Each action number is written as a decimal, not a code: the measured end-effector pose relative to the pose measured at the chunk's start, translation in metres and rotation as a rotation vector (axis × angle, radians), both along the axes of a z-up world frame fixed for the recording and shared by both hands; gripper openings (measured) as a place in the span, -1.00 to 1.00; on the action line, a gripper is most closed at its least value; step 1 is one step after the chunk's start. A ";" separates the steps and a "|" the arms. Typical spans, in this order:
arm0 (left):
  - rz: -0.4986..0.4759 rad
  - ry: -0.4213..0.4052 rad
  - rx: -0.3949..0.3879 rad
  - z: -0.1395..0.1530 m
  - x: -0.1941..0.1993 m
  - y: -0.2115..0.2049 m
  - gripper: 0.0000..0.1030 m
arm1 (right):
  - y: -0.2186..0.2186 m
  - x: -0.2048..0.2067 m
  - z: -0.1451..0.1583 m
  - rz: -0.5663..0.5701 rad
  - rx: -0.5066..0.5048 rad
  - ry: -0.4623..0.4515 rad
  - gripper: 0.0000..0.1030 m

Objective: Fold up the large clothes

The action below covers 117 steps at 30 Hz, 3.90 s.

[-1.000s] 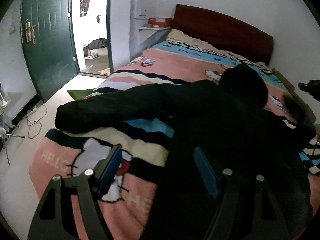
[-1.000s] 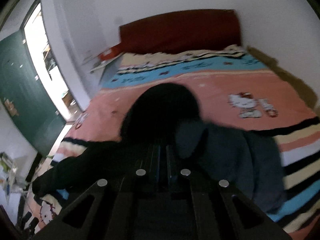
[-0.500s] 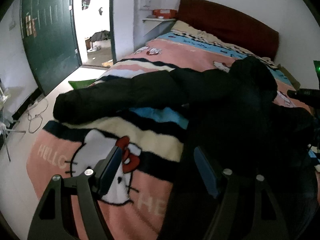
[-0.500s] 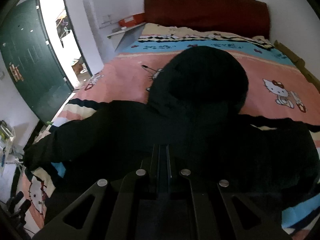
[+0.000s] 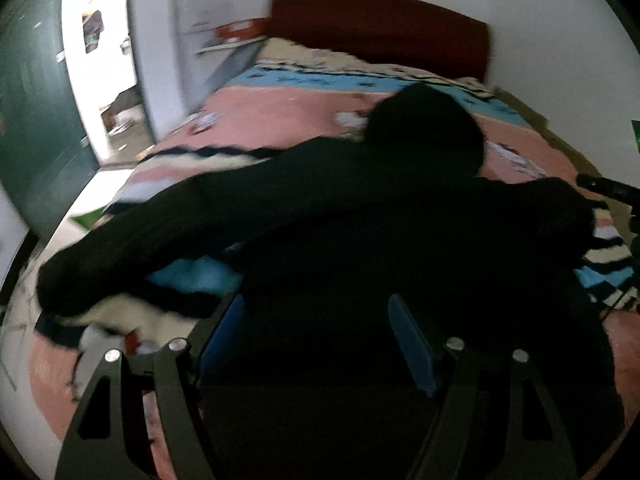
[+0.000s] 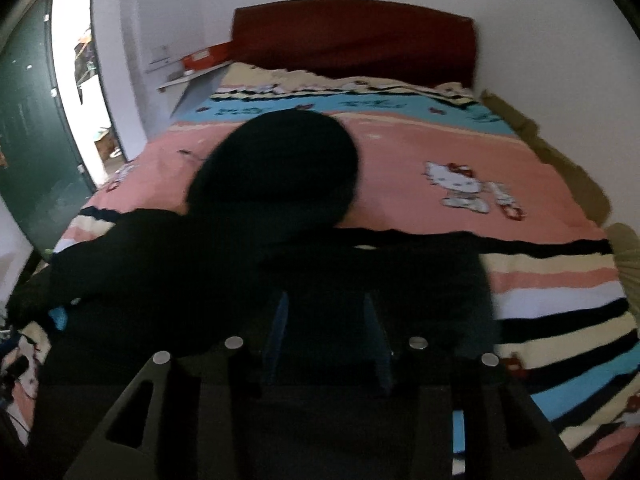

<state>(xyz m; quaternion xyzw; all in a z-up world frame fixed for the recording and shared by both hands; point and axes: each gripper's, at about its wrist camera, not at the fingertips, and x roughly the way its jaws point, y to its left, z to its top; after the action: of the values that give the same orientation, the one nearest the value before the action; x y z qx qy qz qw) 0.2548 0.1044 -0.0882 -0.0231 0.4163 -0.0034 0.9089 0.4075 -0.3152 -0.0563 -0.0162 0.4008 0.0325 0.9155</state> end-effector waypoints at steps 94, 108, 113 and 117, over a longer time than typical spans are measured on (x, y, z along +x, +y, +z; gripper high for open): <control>0.791 -0.024 -0.852 -0.130 -0.049 0.410 0.39 | 0.069 -0.120 -0.014 -0.035 0.005 0.136 0.38; 0.753 -0.095 -0.827 -0.101 -0.038 0.397 -0.69 | 0.026 -0.135 -0.011 -0.106 0.056 0.104 0.38; 0.687 -0.133 -0.757 -0.060 -0.029 0.373 -0.72 | 0.019 -0.142 -0.007 -0.097 0.078 0.082 0.38; 0.622 -0.161 -0.720 -0.030 -0.023 0.345 -0.73 | 0.011 -0.149 -0.005 -0.084 0.103 0.068 0.38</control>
<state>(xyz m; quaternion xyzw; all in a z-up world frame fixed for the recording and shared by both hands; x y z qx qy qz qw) 0.2320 0.4499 -0.1180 -0.4593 0.2904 0.1232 0.8304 0.2584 -0.3041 -0.0617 0.0489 0.4296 0.0153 0.9016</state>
